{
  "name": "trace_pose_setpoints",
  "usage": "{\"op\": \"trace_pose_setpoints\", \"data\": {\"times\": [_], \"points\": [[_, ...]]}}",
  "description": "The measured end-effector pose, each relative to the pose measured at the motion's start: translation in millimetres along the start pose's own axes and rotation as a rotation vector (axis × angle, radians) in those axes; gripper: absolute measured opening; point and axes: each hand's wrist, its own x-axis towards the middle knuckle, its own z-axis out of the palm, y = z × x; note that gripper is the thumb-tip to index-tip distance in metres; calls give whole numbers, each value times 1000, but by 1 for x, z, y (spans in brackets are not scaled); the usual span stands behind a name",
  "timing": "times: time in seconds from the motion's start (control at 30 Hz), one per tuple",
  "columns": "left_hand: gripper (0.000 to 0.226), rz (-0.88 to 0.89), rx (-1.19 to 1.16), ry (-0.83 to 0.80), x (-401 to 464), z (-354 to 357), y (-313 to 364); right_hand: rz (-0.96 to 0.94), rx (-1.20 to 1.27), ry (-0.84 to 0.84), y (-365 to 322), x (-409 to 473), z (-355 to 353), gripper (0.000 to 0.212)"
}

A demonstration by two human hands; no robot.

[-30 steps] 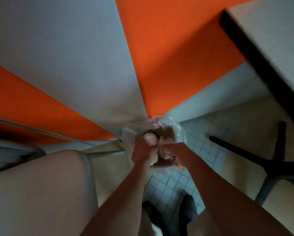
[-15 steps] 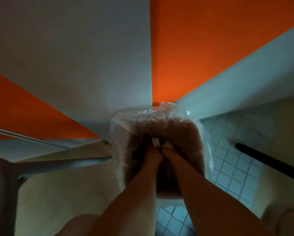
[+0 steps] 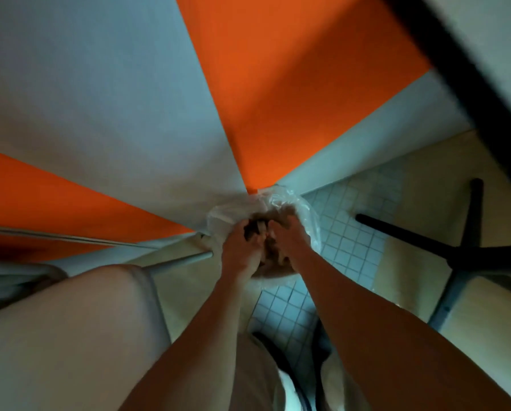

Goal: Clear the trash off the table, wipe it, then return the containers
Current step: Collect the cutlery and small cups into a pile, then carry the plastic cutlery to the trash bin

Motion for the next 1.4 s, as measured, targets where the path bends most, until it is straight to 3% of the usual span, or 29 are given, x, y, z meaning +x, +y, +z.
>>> {"op": "trace_pose_setpoints", "data": {"times": [0.33, 0.57, 0.93, 1.4], "points": [[35, 206, 64, -6, -218, -143, 137, -69, -172, -125, -130, -262, -133, 30], [38, 474, 130, -23, -315, -182, 224, -174, -113, 27, -150, -379, -230, 32], [39, 703, 206, -139, -438, -92, 313, -315, 39, 314, -81, -472, -420, 26], [37, 766, 295, -198, -604, 88, 360, -315, -71, 374, 72, -546, -611, 29]]}}
